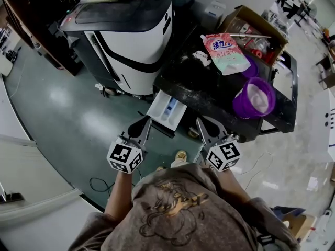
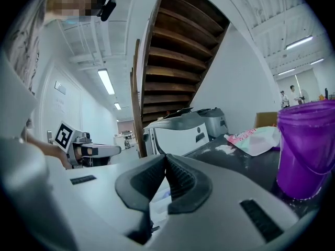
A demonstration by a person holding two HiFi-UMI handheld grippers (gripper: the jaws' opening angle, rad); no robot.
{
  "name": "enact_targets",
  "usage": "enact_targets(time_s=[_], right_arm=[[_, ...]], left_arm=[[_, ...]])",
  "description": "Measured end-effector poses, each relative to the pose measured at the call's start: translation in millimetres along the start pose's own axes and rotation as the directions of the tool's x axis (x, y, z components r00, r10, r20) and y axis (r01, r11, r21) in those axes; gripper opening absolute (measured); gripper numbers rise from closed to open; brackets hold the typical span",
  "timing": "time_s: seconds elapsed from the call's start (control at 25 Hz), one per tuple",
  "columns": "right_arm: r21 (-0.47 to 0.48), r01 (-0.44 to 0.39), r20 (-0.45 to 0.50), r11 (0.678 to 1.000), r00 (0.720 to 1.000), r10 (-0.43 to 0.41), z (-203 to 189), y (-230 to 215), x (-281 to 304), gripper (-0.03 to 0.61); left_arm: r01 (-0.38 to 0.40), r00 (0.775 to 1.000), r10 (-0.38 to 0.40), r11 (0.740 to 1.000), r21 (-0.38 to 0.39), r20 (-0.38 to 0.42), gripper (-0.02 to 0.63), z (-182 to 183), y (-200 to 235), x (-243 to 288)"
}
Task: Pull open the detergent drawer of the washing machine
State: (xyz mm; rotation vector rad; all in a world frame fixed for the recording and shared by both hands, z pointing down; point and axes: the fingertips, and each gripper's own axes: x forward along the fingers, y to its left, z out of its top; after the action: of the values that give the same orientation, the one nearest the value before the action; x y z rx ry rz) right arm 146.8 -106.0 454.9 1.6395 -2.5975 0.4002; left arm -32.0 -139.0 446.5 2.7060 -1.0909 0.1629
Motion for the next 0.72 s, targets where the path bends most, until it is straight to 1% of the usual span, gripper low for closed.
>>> enact_targets(time_s=[0.16, 0.72], right_arm=[[0.001, 0.015, -0.003, 1.000, 1.000, -0.015, -2.6, -4.6, -2.8, 0.003], [0.000, 0.024, 0.000, 1.000, 1.000, -0.024, -3.9, -4.2, -3.8, 0.003]], left_arm=[[-0.002, 1.000, 0.002, 1.000, -0.016, -0.005, 0.021, -3.3, -2.8, 3.2], [0.001, 1.000, -0.001, 0.999, -0.044, 0.003, 0.021, -2.1, -1.0, 3.3]])
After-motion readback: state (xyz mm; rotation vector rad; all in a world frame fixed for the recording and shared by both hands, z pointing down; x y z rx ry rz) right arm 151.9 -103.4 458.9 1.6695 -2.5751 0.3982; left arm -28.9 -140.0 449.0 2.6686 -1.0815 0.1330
